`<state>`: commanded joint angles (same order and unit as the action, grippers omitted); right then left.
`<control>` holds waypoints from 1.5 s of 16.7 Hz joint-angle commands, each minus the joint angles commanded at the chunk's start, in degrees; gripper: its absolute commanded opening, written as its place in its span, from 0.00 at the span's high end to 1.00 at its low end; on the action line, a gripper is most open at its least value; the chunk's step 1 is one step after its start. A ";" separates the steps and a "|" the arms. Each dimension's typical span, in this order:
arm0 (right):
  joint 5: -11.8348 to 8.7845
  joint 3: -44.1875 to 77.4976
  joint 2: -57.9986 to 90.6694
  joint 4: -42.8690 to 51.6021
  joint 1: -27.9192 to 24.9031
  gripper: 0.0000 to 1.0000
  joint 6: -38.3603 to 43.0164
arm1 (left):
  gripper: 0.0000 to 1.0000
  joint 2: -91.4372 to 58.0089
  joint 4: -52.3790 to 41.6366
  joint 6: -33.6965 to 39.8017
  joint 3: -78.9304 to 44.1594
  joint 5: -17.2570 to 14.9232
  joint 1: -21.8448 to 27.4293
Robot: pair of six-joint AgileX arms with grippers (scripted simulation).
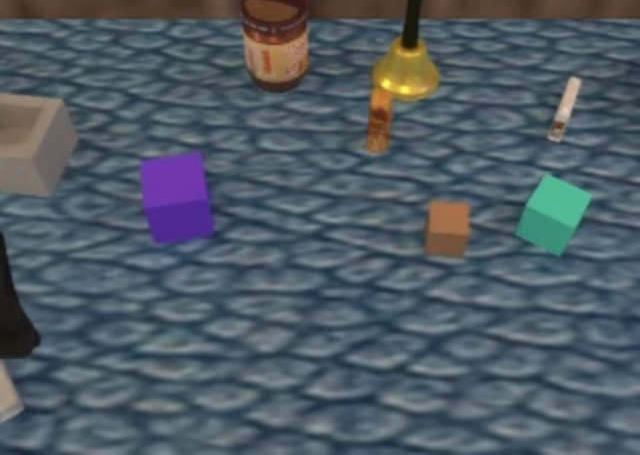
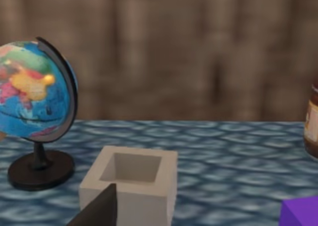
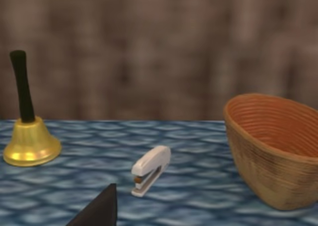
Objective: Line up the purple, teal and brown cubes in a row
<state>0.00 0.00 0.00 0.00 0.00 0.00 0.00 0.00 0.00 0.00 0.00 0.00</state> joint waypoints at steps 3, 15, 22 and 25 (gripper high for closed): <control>-0.02 0.57 0.57 0.38 -0.18 0.00 0.21 | 0.00 0.00 0.00 0.00 0.00 0.00 0.00; 0.14 46.69 52.56 29.86 -11.11 0.00 13.92 | 0.00 0.00 0.00 0.00 0.00 0.00 0.00; 0.31 82.50 99.32 53.90 -19.63 0.00 24.49 | 0.00 0.00 0.00 0.00 0.00 0.00 0.00; 0.30 95.32 114.09 61.91 -22.62 0.00 28.29 | 0.00 0.00 0.00 0.00 0.00 0.00 0.00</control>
<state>0.30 95.32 114.09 61.91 -22.62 28.29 0.00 0.00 0.00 0.00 0.00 0.00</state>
